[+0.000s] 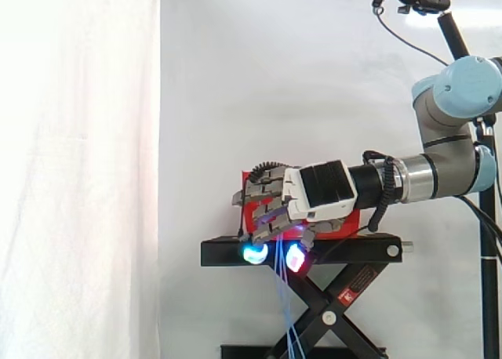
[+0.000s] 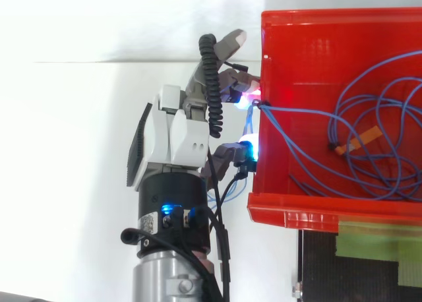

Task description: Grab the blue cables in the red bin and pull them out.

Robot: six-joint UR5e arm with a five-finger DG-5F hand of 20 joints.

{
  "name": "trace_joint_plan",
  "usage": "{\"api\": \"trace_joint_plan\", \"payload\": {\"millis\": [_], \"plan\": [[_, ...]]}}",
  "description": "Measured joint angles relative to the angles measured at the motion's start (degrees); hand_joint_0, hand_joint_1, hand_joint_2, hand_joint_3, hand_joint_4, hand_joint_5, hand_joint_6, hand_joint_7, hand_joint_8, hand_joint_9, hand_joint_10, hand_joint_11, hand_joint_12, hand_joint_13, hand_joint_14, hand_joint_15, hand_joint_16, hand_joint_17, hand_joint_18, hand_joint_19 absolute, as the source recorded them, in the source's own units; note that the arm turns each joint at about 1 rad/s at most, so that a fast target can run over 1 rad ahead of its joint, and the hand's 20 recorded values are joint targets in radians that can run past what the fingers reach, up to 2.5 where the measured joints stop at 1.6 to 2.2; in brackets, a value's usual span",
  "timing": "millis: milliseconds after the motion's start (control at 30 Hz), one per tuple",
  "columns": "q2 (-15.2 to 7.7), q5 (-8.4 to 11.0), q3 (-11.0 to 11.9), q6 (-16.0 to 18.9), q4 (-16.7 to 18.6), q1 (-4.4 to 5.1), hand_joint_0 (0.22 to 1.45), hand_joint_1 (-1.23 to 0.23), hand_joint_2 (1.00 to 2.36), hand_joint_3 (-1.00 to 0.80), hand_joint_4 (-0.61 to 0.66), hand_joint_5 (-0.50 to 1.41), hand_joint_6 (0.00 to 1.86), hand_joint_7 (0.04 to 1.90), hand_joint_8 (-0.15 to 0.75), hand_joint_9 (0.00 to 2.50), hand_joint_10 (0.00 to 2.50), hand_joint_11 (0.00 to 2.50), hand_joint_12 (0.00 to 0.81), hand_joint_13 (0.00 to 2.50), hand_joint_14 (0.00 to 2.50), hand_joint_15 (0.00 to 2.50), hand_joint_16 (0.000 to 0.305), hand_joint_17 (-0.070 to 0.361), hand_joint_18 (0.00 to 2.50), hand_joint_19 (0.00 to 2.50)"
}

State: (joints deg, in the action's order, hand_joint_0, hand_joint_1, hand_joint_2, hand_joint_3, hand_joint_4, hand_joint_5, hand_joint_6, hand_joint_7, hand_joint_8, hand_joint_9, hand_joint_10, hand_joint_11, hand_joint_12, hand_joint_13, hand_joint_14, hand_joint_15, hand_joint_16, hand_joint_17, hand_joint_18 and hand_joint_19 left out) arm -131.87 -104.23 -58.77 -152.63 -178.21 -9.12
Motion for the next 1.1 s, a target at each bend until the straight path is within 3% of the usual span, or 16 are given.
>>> {"api": "trace_joint_plan", "payload": {"millis": [167,833,1000,1100], "plan": [[0.00,-0.22,-0.01,-0.06,0.07,-0.09,0.78,-0.94,1.00,-1.00,0.00,0.77,0.01,0.83,0.258,0.86,0.02,0.96,0.355,0.49,0.01,0.32,0.048,0.108,0.41,0.47],[-0.02,-0.27,0.00,-0.06,-0.14,-0.13,0.80,-0.87,1.00,-1.00,-0.02,0.77,0.34,0.76,0.260,0.91,0.03,0.96,0.355,0.54,0.01,0.33,0.047,0.106,0.46,0.48],[-0.01,-0.27,-0.01,-0.06,-0.14,-0.14,0.81,-0.86,1.00,-1.00,-0.01,0.77,0.36,0.75,0.259,0.92,0.03,0.97,0.352,0.54,0.01,0.34,0.046,0.104,0.47,0.48],[-0.02,-0.27,-0.01,-0.04,-0.17,-0.13,0.81,-0.86,1.00,-1.00,0.01,0.78,0.23,0.79,0.257,0.92,0.03,0.97,0.352,0.54,0.01,0.34,0.046,0.104,0.47,0.49]]}}
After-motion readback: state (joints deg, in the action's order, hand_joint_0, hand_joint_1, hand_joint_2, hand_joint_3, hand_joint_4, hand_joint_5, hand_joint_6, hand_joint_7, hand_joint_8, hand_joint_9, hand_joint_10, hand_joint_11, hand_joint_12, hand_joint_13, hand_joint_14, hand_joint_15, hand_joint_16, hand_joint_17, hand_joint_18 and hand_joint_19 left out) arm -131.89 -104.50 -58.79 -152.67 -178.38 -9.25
